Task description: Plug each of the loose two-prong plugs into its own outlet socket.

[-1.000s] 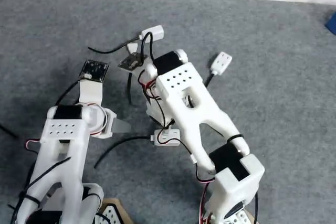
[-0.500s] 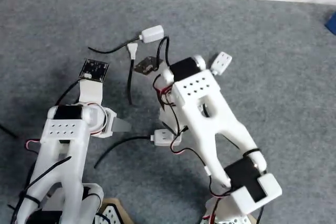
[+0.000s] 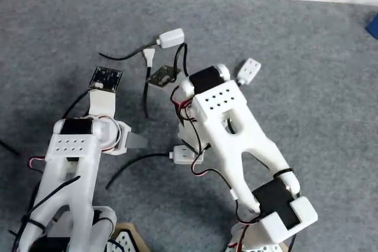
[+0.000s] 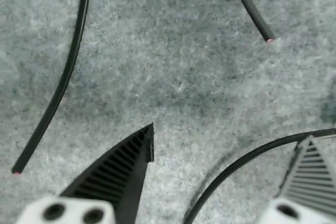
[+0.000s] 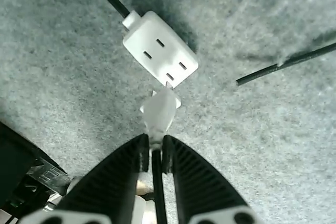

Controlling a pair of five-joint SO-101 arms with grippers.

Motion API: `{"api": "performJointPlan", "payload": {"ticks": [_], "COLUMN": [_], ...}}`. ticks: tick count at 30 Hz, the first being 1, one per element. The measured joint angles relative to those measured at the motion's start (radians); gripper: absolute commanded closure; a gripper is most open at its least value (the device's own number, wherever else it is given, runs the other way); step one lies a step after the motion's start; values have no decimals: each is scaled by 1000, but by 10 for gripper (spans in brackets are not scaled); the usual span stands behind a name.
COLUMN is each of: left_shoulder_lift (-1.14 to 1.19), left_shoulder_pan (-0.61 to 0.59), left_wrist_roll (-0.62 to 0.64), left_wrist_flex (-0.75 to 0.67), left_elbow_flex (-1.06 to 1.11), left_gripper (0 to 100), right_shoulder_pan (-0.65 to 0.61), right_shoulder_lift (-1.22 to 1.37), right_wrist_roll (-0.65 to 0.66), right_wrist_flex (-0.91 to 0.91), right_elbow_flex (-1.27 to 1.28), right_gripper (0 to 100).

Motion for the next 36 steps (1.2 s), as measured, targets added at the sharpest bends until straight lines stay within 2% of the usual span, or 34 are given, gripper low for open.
{"api": "performJointPlan", "payload": {"ticks": [23,36], "left_shoulder_lift": [0,0], "left_shoulder_pan": [0,0], "left_wrist_roll": [0,0], "left_wrist_flex": [0,0], "left_elbow_flex": [0,0], "left_gripper": [599,599], "right_shoulder_pan": [0,66], "right_shoulder_lift": [117,118], "right_wrist_roll": [3,44], "right_wrist_flex": [-37,-28], "right_elbow_flex": [-60,-66], "right_gripper": [993,993]}}
